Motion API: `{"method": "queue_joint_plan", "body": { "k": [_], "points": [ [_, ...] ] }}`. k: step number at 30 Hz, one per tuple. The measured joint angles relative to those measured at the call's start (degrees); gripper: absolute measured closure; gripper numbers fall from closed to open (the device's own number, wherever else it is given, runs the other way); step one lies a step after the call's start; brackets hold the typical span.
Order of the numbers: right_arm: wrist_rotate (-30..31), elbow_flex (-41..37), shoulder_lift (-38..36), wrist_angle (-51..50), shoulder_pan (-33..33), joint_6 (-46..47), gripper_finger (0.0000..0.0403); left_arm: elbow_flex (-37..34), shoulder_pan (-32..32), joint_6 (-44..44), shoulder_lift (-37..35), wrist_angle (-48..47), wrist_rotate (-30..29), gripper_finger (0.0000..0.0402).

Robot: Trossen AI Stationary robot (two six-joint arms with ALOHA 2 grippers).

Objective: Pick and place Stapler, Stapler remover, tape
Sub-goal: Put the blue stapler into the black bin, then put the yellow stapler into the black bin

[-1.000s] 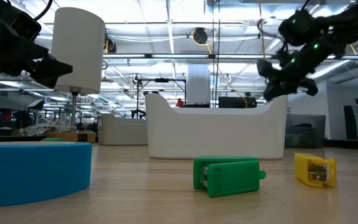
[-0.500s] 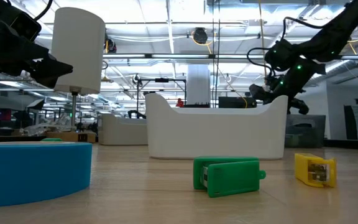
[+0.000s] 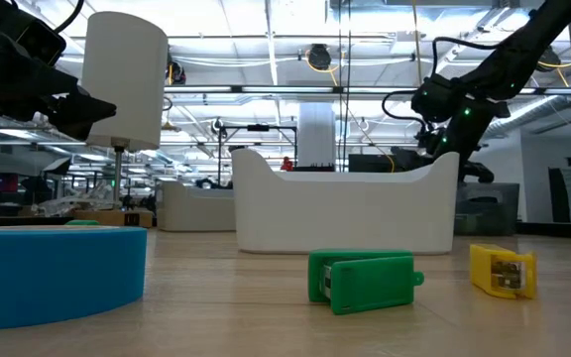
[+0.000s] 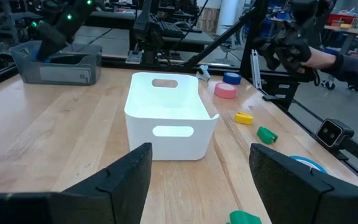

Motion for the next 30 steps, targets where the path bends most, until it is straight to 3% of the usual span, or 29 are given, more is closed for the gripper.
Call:
{"method": "queue_joint_plan", "body": {
  "k": [6, 23, 30],
  "points": [
    [1.8, 0.0, 0.0, -0.8, -0.3, -0.7, 0.0336, 0.0, 0.0, -0.1, 0.0, 0.0, 0.0, 0.0133],
    [1.7, 0.0, 0.0, -0.5, -0.3, -2.0, 0.0263, 0.0, 0.0, -0.3, 0.0, 0.0, 0.0, 0.0133],
    [1.5, -0.1, -1.8, -0.5, 0.0, -1.4, 0.0251, 0.0, 0.0, -0.3, 0.0, 0.0, 0.0, 0.0133]
  ]
}}
